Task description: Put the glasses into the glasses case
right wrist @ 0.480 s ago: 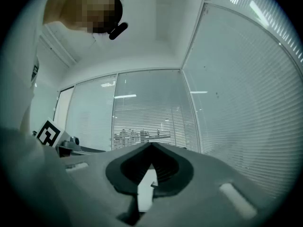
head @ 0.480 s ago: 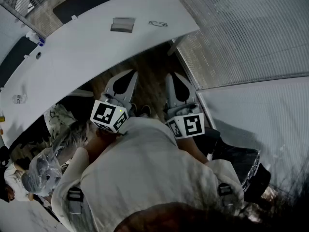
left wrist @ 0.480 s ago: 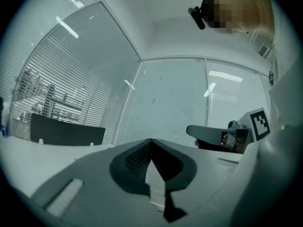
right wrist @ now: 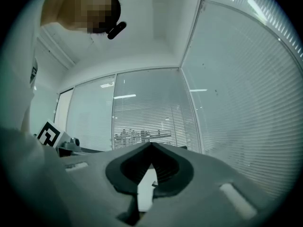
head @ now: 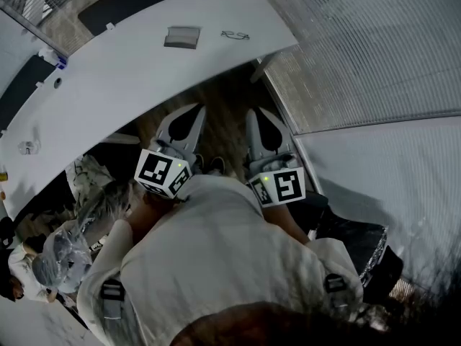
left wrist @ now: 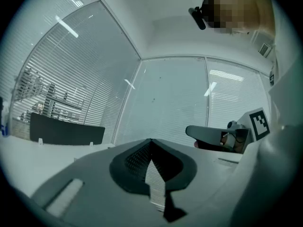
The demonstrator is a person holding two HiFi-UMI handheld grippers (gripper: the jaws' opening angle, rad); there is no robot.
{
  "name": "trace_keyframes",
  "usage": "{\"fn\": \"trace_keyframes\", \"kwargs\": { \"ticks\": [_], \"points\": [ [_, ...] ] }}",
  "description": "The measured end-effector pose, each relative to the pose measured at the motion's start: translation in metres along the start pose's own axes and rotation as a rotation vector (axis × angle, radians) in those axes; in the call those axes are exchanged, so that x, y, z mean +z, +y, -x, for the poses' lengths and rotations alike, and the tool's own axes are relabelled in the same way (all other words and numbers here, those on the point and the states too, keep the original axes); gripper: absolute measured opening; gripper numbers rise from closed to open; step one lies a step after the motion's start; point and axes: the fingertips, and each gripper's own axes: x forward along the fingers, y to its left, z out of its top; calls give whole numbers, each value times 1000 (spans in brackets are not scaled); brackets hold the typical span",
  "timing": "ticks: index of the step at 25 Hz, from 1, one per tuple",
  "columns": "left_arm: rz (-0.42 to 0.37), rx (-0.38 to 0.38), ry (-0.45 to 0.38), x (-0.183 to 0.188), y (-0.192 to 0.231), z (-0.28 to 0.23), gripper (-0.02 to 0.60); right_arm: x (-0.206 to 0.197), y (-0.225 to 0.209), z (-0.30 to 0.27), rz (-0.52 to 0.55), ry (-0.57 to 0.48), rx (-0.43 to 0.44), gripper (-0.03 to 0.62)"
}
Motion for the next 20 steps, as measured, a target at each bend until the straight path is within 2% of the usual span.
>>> {"fn": "trace_keyframes", "kwargs": {
  "ticks": [7, 20],
  "points": [
    [4, -11, 18, -7, -9, -10, 0, -1, -9, 3, -15, 0, 12, 0],
    [13, 12, 34, -25, -43, -44, 0, -12, -54, 21, -36, 13, 29, 0]
  ]
}}
